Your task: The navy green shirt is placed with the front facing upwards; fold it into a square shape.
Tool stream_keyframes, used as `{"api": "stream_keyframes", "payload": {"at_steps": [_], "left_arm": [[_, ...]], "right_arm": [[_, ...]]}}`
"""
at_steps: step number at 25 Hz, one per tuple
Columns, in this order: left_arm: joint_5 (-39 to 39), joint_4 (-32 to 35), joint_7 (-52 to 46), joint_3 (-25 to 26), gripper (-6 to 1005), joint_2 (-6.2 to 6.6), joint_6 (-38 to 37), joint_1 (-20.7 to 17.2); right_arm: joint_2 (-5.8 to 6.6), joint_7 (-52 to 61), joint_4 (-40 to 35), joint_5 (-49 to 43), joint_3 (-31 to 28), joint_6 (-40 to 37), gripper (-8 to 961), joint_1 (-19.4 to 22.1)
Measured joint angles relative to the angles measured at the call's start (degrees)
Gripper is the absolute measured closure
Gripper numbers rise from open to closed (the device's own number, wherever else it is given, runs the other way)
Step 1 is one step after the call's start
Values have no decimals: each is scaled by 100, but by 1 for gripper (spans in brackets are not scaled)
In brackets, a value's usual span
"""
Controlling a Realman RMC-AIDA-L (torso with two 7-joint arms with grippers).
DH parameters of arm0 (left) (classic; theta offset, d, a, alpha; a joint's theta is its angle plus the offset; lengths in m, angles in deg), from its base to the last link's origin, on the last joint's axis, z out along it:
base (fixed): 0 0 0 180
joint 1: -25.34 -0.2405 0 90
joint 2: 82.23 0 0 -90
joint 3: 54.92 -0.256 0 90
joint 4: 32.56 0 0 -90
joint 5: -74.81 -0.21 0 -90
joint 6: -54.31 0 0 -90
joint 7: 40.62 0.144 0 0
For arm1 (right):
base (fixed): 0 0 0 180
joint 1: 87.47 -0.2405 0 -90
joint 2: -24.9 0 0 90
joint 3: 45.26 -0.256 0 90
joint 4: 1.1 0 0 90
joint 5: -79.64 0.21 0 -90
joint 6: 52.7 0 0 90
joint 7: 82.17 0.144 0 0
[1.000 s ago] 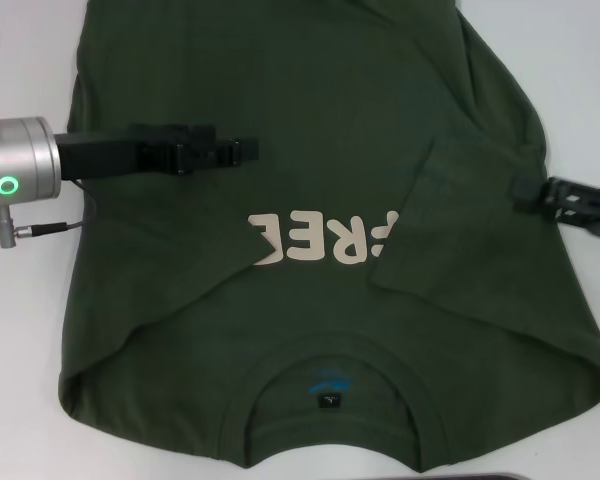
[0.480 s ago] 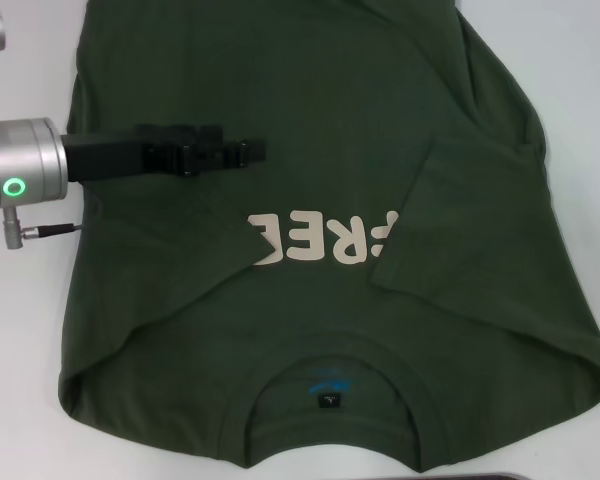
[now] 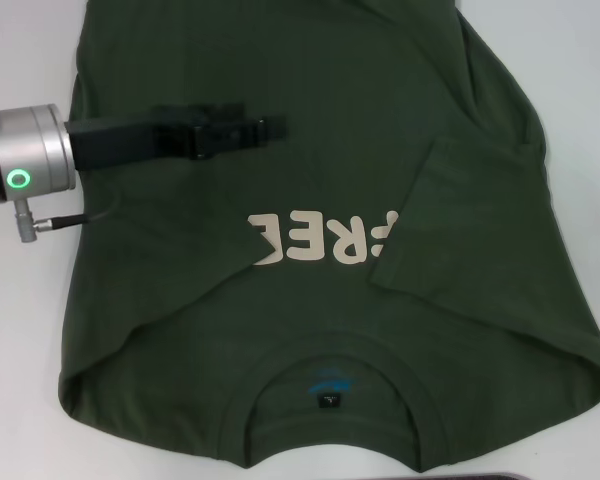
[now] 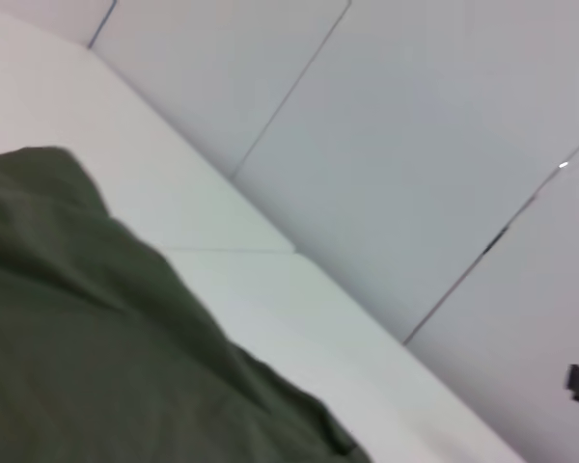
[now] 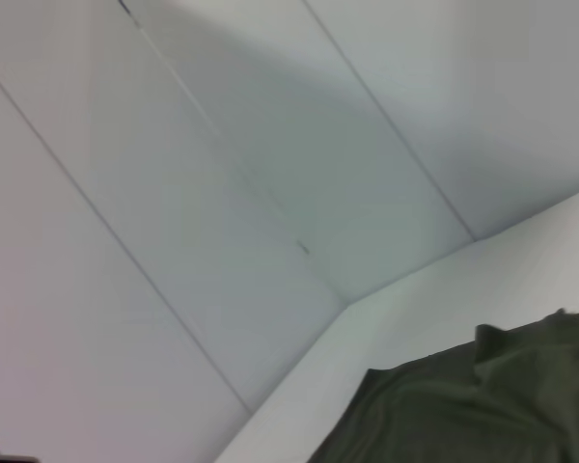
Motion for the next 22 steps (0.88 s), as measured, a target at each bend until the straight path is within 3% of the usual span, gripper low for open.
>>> {"api": "stream_keyframes", "payload": {"at_steps": [5,12,15,22], "left_arm": [[230,196,162,-7,150,-3,-97,26],[252,215,-6,-3,153,36,-120,9],[175,171,-348,-1,155,203,-129,-73],[-91,159,-864,2,195,772,-374,-419]], "right_arm": [[102,-89,-43,1,-73,40,146,-36],[127,-117,-43,7,-132,33,147,-165],[141,-90,-48,-4,-123,20,147,-238],[132,-101,-51,-19,-114,80,147,-394]]}}
